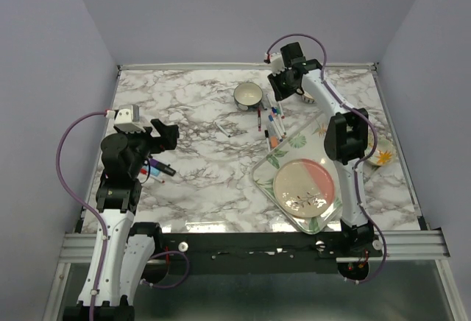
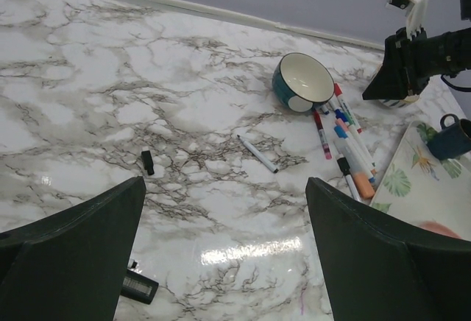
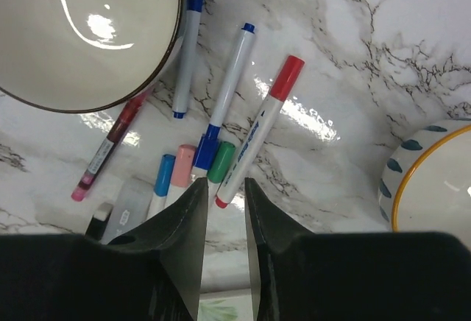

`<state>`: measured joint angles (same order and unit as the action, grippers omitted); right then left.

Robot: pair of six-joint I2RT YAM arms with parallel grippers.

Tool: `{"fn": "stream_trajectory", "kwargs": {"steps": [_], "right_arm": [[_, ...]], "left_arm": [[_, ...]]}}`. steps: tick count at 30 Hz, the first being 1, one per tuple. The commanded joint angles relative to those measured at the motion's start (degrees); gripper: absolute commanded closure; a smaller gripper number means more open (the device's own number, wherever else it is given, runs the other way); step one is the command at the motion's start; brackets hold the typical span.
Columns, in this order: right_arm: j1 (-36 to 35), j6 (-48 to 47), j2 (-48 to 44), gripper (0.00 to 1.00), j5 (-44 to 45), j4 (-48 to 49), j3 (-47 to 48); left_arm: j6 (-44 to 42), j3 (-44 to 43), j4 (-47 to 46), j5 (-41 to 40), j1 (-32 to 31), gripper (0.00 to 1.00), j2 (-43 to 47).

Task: Open the pen caps
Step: Grab a pen on the table with the right arm

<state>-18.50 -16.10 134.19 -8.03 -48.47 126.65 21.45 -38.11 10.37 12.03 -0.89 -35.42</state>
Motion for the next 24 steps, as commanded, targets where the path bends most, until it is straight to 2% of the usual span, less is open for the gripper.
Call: {"fn": "stream_trajectory", "kwargs": {"steps": [1,10,24], "right_arm": [[1.8,-2.71,4.75,0.65,1.45,-3.48,5.18],[2.24,-3.59,9.68,0.65,-2.51,-4.53,8.7],[2.33,-4.03,13.46,0.62,-1.37,-4.79,9.76]], "left_arm": [[-1.15,0.14,-0.09,-0.87,-0.26,0.01,0.18],[-1.15,0.14,0.0,-0.69,-0.26,0.01,-0.62],[-1.15,0.05,-0.09,-0.34,-0.26,0.01,-0.62]]}}
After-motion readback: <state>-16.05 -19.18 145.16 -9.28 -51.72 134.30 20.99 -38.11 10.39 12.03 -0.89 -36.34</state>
